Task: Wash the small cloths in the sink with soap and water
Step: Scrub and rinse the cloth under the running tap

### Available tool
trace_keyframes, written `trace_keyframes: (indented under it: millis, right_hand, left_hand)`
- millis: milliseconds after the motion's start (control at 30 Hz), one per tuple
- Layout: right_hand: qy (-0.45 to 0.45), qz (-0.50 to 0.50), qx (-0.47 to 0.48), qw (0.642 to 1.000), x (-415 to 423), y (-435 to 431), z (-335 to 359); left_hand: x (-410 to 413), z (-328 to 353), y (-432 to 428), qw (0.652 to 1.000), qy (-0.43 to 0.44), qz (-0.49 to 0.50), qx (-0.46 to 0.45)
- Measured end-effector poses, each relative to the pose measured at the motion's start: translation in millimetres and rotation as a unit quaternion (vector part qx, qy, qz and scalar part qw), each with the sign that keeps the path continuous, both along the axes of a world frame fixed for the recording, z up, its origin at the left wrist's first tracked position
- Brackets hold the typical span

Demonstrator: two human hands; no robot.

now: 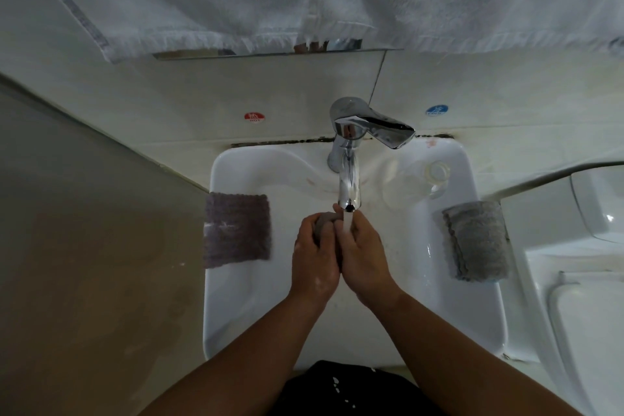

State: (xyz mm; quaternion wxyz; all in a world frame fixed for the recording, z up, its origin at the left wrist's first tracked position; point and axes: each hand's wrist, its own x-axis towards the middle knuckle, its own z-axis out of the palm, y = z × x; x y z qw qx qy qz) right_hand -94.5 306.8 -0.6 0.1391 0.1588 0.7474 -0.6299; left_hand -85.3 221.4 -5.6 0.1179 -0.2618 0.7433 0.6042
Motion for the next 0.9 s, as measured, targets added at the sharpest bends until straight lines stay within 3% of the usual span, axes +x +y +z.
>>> trace_keyframes:
  millis: [233,333,500,667,767,900]
  right_hand:
    - [-0.011,0.033,0.195,0.98,-9,7,-9]
    - [-0.005,0.053,0.245,0.968,-12,4,-13]
    - [-0.05,-0.031,0.075,0.995,-12,1,0]
    - [-0.066,-0.022,-0.036,0.997,-6,7,-6]
    - [-0.039,-0.023,0.0,0.999,-5,7,-6]
    - [-0.011,-0.019,0.095,0.995,-8,6,-6]
  left_hand:
    - [-6,0,4,0.997,-0.005,-0.046,-0.056]
    - [-9,8,6,0.999,-0.026,-0.028,-0.02]
    - [-7,2,5,0.999,-0.025,0.028,-0.013]
    - [-5,0,0,0.988,-0.013,0.101,0.12]
    - [-1,3,3,0.987,-0.007,0.063,0.147]
    - [2,5,8,0.999,-0.002,-0.033,0.031]
